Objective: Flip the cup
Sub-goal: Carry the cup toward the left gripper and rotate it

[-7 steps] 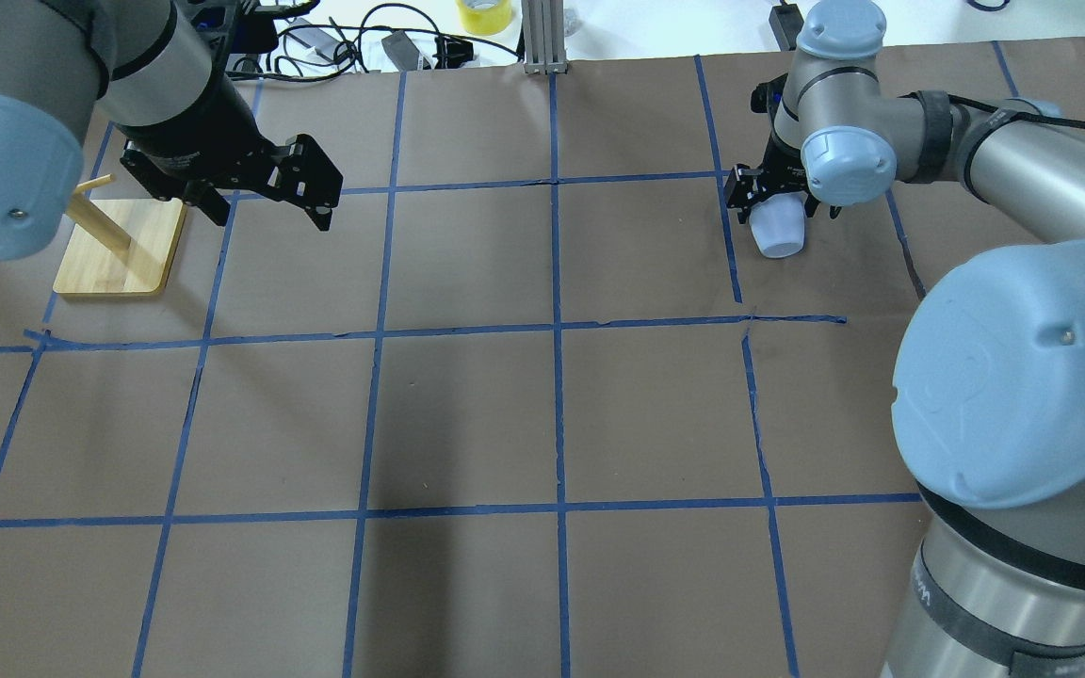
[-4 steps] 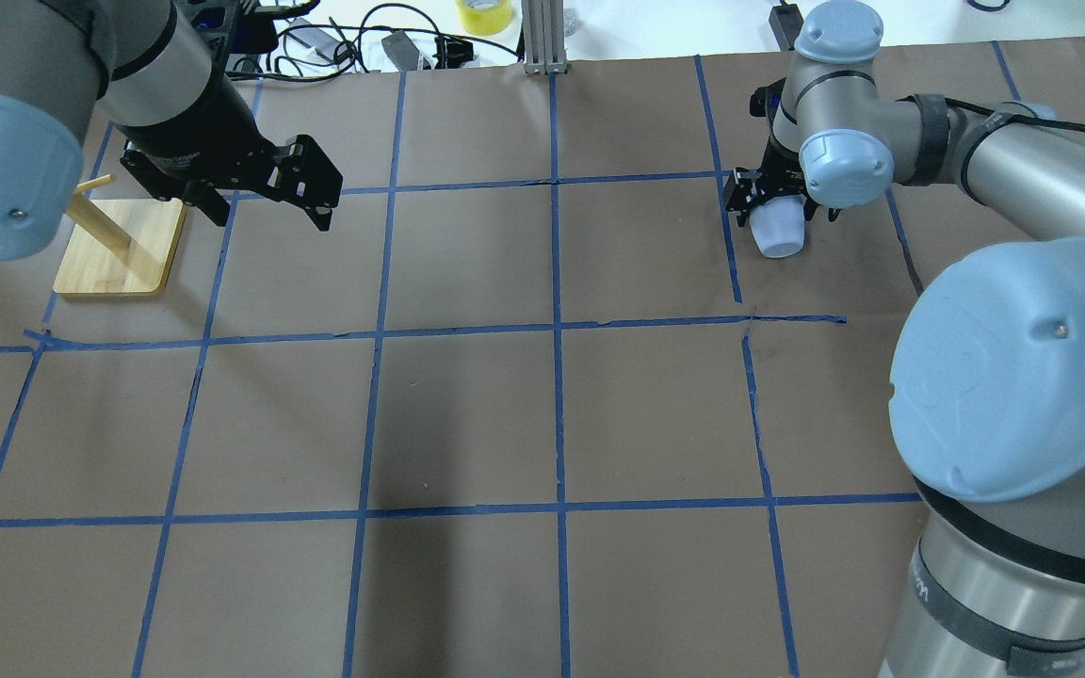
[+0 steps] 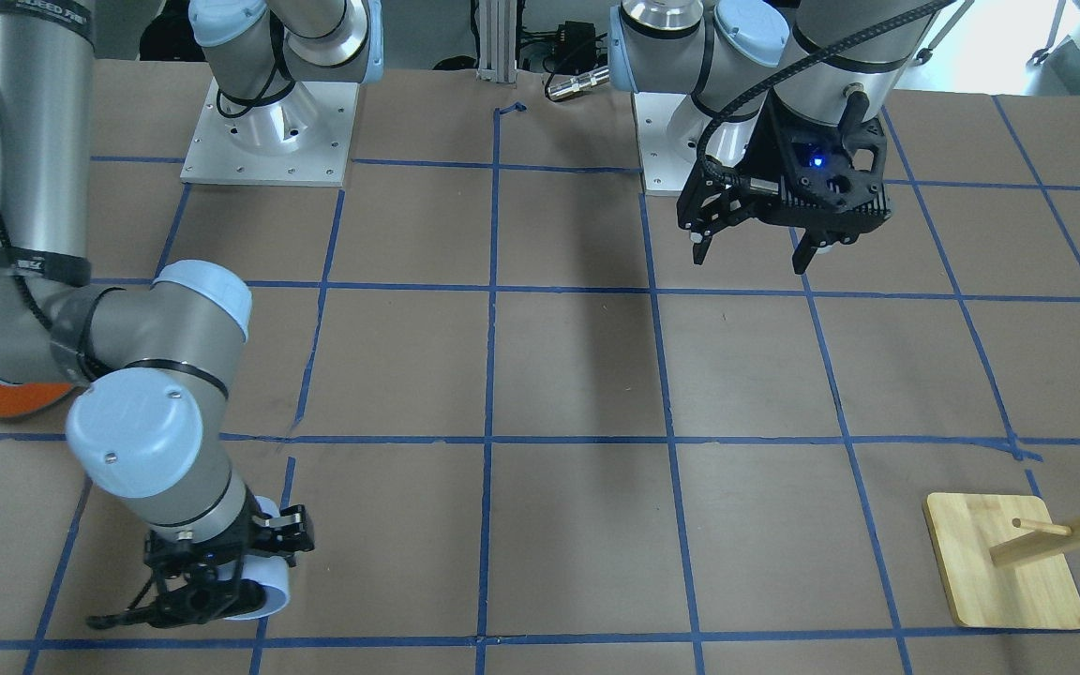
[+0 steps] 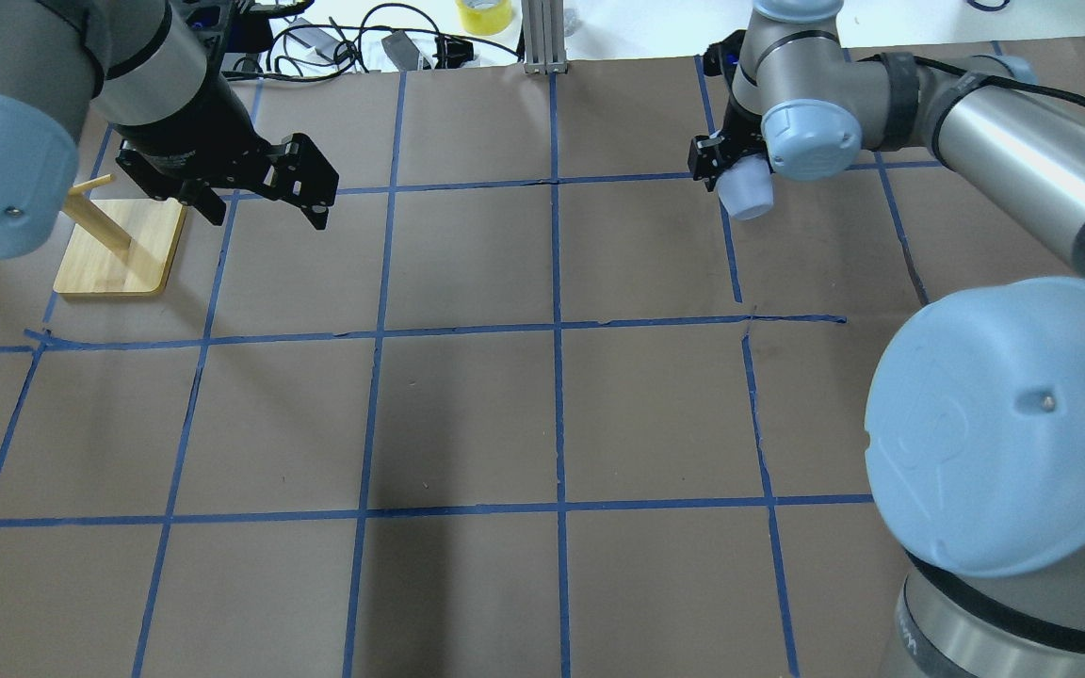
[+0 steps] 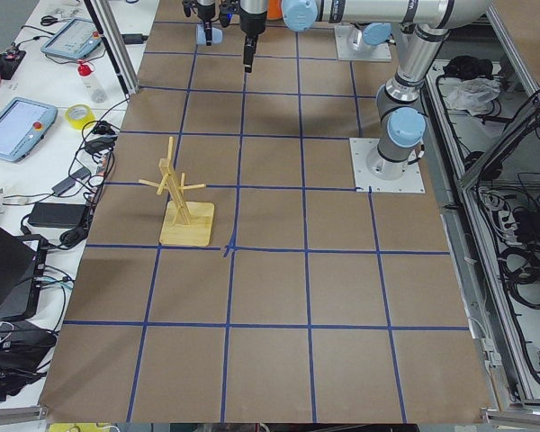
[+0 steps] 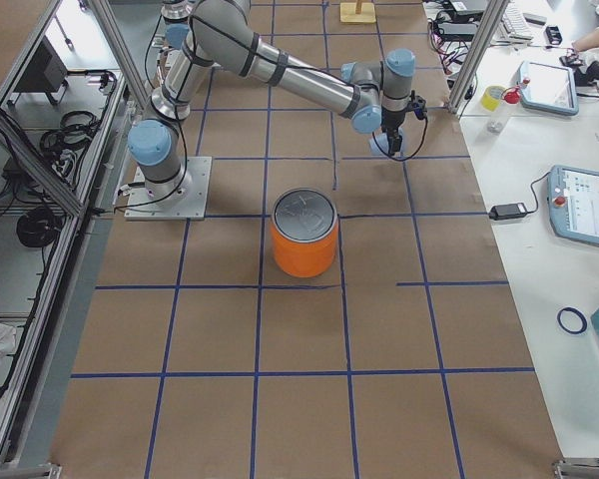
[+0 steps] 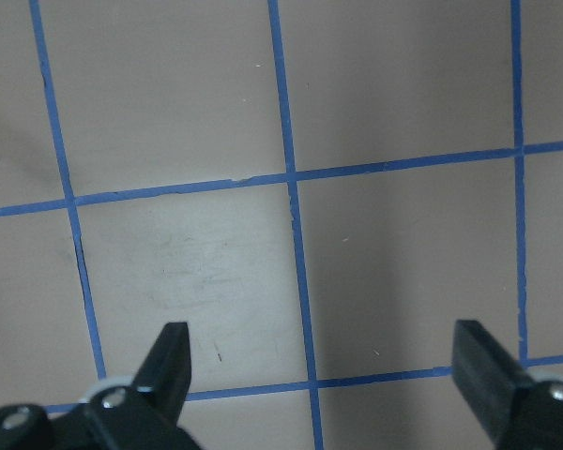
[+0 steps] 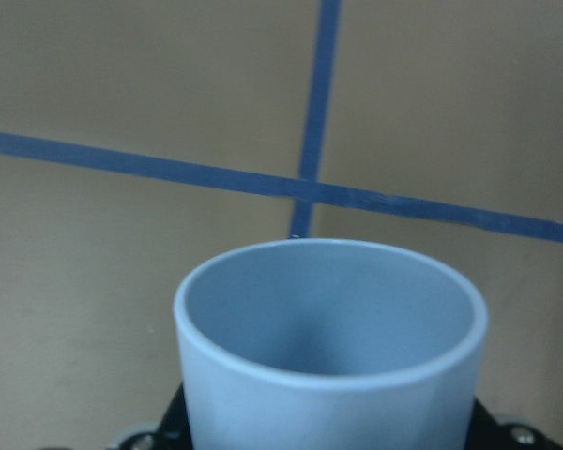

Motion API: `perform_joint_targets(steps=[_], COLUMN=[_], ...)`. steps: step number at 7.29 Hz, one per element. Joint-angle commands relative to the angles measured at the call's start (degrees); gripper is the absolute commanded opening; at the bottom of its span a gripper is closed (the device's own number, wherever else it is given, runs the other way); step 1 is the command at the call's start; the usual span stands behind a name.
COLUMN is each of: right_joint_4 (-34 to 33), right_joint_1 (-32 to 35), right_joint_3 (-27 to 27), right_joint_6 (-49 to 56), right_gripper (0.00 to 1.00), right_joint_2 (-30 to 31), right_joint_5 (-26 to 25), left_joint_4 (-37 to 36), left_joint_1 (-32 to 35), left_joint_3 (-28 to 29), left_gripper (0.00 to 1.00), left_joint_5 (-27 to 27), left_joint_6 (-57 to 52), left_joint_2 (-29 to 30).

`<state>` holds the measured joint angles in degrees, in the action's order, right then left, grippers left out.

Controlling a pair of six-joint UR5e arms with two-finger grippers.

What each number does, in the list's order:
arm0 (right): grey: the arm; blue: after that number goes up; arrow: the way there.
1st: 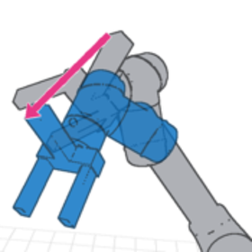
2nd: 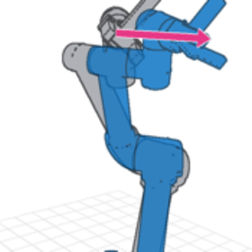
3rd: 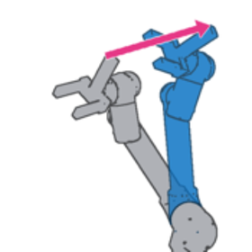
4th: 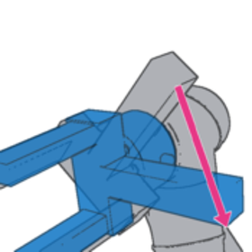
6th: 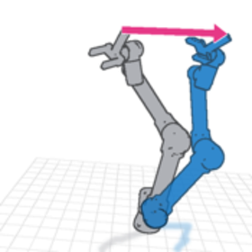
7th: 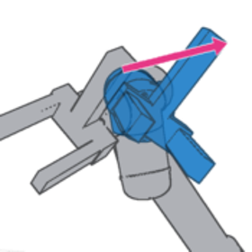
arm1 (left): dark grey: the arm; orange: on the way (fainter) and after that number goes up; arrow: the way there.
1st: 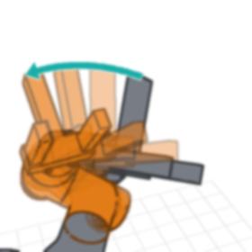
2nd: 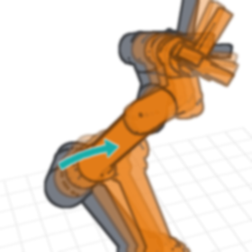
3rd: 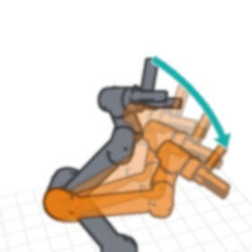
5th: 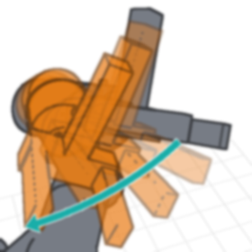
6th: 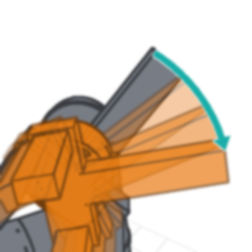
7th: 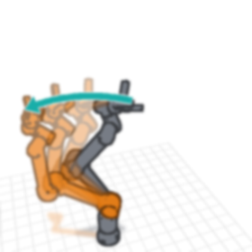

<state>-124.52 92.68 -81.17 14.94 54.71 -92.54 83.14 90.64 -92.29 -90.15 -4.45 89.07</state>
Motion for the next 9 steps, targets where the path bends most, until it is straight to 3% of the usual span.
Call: perform_joint_targets(steps=[1, 4, 7, 9], right_joint_4=[-5.2, -9.6, -9.7, -9.4], right_joint_1=[11.1, 21.3, 22.7, 23.2], right_joint_3=[0.1, 0.0, -0.7, -0.8], right_joint_6=[13.3, 38.9, 60.1, 64.1], right_gripper=[0.0, 0.0, 0.0, 0.05], right_joint_2=[-0.1, -0.8, -2.3, -3.5], right_joint_5=[-0.2, -0.1, 1.3, 2.1], left_joint_4=[0.0, 0.0, 0.0, 0.0], left_joint_1=[-0.3, -0.4, -0.4, -0.4], left_joint_3=[0.0, -0.1, -0.1, -0.1], left_gripper=[1.0, 1.0, 1.0, 1.0], left_joint_5=[0.1, 0.0, 0.0, -0.1], left_joint_6=[-0.1, -0.2, -0.2, -0.2], left_joint_2=[0.0, 0.0, 0.0, 0.0])
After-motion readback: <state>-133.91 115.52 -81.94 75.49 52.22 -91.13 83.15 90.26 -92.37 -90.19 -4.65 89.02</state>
